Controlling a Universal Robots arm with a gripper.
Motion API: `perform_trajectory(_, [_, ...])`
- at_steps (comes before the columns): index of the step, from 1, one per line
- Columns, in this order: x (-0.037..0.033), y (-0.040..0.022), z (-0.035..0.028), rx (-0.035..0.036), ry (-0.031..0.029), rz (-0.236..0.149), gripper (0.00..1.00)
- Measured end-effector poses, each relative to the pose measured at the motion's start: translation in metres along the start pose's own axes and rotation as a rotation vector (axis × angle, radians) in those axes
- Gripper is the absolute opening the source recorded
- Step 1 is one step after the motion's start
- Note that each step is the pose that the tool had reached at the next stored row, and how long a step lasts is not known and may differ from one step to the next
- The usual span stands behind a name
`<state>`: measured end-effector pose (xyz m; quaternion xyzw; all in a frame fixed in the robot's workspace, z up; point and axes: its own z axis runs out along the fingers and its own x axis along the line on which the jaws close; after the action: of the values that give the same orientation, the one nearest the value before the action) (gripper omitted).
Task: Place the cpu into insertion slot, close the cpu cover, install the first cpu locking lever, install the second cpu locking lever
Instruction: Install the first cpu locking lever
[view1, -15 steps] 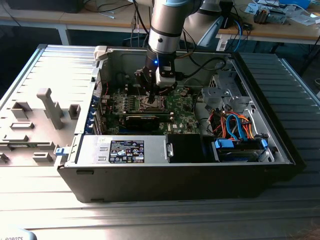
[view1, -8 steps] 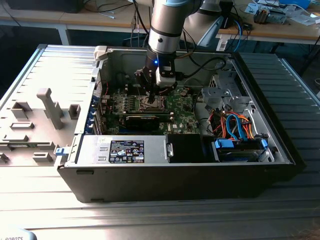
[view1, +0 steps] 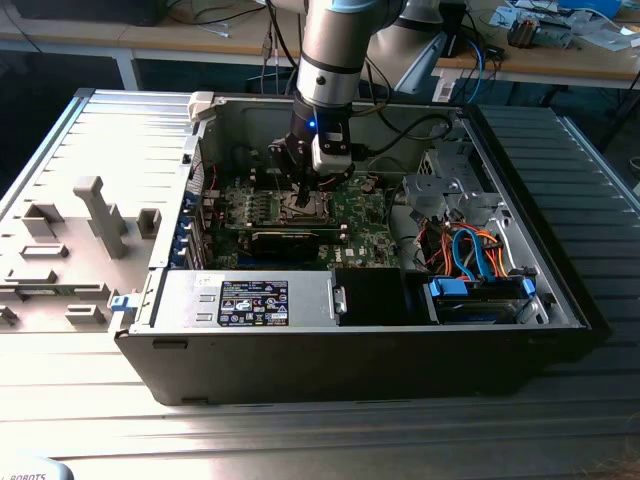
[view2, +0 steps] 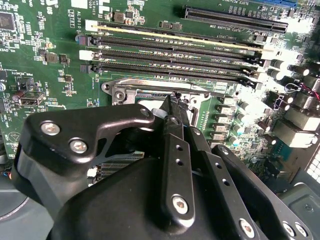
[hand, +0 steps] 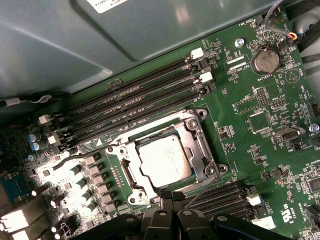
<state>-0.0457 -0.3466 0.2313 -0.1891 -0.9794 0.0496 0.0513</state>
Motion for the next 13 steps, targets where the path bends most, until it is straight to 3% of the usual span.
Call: perform_trajectory(13, [0.0000, 0.0000, 0.0000, 0.0006, -0.0008, -0.007, 0.11])
